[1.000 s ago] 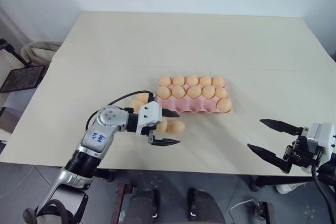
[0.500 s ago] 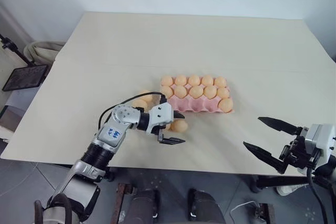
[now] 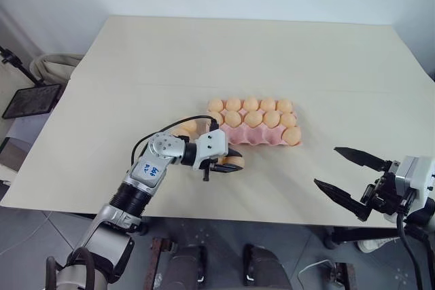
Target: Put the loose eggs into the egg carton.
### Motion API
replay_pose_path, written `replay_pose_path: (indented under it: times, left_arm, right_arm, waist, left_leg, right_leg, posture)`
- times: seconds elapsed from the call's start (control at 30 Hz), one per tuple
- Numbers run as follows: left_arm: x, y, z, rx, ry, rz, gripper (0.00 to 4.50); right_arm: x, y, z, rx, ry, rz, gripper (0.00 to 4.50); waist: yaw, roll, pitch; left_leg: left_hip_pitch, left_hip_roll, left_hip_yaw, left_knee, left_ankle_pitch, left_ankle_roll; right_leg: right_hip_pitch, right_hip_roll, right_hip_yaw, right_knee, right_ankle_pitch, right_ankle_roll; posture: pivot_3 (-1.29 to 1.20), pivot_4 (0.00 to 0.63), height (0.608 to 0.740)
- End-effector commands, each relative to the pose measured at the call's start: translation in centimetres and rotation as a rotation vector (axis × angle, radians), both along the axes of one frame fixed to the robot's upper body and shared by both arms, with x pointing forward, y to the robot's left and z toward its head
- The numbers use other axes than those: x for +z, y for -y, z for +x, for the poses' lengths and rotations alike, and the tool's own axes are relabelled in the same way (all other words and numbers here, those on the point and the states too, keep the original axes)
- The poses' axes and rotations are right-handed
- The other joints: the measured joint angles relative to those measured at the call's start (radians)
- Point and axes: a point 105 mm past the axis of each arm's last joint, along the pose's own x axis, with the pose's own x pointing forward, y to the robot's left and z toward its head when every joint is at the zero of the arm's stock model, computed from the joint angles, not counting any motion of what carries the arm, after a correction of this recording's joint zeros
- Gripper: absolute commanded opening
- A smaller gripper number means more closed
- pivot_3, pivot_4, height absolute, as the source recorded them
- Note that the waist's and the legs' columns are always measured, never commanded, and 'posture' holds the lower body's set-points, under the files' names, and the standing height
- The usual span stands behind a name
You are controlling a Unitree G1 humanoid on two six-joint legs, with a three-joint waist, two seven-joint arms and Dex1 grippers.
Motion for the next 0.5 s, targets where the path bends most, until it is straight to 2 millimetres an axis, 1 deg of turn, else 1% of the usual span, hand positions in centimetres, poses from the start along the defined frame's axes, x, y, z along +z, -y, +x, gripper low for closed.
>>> replay_pose_path:
  times: [0.03, 0.17, 0.23, 0.33, 0.5]
  left_arm:
    - [2.5, 1.0, 0.3, -0.001, 0.006, -0.149, 1.31]
    - [5.3, 2.1, 0.4, -0.028, 0.007, -0.303, 1.31]
    - [6.3, 2.7, 0.8, -0.021, 0.017, -0.354, 1.31]
    - [6.7, 4.0, 1.9, 0.004, 0.049, -0.367, 1.31]
    - [6.3, 6.5, 3.5, 0.032, 0.067, -0.356, 1.31]
  right_arm:
    - [0.9, -0.5, -0.1, 0.019, 0.038, 0.008, 4.50]
    - [0.7, -0.6, -0.1, 0.020, 0.032, 0.011, 4.50]
    - [0.6, -0.6, -0.1, 0.021, 0.030, 0.012, 4.50]
    - [0.6, -0.7, 0.0, 0.021, 0.033, 0.013, 4.50]
    - [0.7, -0.7, 0.0, 0.012, 0.043, 0.013, 4.50]
  waist:
    - [0.002, 0.000, 0.000]
    - [0.002, 0.000, 0.000]
    - [0.002, 0.000, 0.000]
    - [0.004, 0.000, 0.000]
    - [0.012, -0.001, 0.000]
  left_leg:
    - [0.000, 0.000, 0.000, 0.000, 0.000, 0.000]
    - [-0.001, 0.000, 0.000, 0.000, 0.000, 0.000]
    - [-0.001, 0.000, 0.000, 0.000, 0.000, 0.000]
    - [-0.001, 0.000, 0.000, 0.001, 0.000, 0.001]
    - [-0.001, -0.001, 0.003, 0.002, 0.000, 0.001]
  right_leg:
    - [0.000, 0.000, 0.000, 0.000, 0.000, 0.000]
    - [0.000, 0.000, 0.000, -0.001, 0.000, 0.000]
    - [0.000, 0.000, -0.001, -0.001, 0.000, 0.000]
    - [0.000, 0.000, -0.002, 0.000, 0.000, 0.000]
    - [0.000, 0.001, -0.008, 0.000, 0.001, 0.002]
  posture:
    - [0.00, 0.150, 0.740]
    - [0.00, 0.150, 0.740]
    - [0.00, 0.150, 0.740]
    - [0.00, 0.150, 0.740]
    - [0.00, 0.150, 0.740]
